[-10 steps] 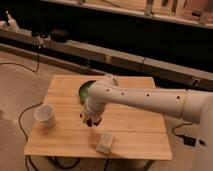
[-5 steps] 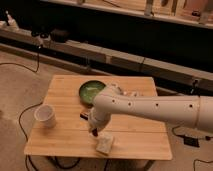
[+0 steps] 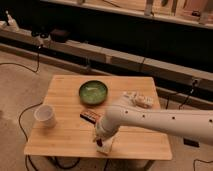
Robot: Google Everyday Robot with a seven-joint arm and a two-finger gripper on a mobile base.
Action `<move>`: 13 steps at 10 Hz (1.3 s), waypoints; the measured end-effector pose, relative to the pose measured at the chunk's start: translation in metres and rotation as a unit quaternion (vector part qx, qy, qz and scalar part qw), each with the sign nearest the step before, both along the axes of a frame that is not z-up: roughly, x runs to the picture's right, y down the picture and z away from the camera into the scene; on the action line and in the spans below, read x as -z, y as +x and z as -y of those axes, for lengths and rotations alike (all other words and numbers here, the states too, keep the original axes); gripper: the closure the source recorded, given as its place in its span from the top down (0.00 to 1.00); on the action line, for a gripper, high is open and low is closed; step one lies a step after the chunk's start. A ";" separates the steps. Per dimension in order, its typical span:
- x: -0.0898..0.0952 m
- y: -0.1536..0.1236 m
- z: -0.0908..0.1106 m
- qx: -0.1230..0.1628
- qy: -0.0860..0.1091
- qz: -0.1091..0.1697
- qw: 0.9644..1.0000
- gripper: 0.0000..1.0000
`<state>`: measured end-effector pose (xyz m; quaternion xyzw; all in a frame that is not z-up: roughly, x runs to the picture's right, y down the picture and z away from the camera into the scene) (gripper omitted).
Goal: Place the pepper on the white sponge
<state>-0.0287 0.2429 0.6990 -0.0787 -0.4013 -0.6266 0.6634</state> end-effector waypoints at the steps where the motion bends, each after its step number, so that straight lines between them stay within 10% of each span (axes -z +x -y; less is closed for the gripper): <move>1: -0.002 0.003 -0.004 -0.017 -0.006 0.014 1.000 0.17; 13: -0.013 0.030 -0.031 0.044 -0.049 -0.047 0.997 0.28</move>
